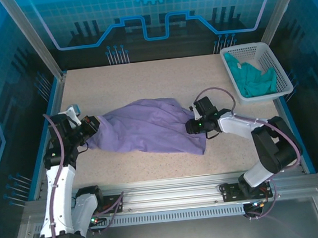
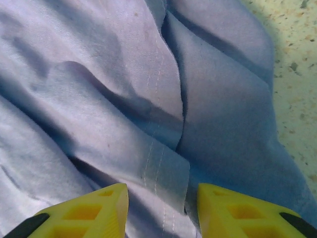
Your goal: Fold the inside-out t-shirt
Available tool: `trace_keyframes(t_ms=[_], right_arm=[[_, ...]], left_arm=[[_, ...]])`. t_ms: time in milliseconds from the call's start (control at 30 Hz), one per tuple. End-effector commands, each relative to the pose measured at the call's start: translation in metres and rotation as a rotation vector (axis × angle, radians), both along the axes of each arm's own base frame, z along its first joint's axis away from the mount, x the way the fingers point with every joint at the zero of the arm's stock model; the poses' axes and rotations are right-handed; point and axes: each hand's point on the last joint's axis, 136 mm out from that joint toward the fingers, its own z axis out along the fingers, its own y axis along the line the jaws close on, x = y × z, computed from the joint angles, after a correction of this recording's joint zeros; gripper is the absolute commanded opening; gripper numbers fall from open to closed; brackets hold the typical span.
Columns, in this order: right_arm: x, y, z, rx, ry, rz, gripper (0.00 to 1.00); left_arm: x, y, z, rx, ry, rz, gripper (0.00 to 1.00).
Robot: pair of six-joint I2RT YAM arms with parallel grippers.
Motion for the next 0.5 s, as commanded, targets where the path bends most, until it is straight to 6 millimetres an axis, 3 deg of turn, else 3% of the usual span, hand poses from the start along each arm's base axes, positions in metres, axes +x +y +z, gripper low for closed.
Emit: trace_keyframes(t_ms=[0,167,467], right_arm=[[0.01,0.017,0.005,0.045,-0.019,0.046,0.41],[0.012,0.028,0.009,0.104,-0.021,0.064,0.37],[0.014,0.029,0.014,0.12,-0.048,0.061,0.34]], left_arm=[[0.001,-0.003,0.004,0.009,-0.029,-0.034,0.0],[0.0,-0.004,0.004,0.005,-0.031,-0.039,0.0],[0.0,-0.005,0.004,0.004,-0.033,-0.043,0.0]])
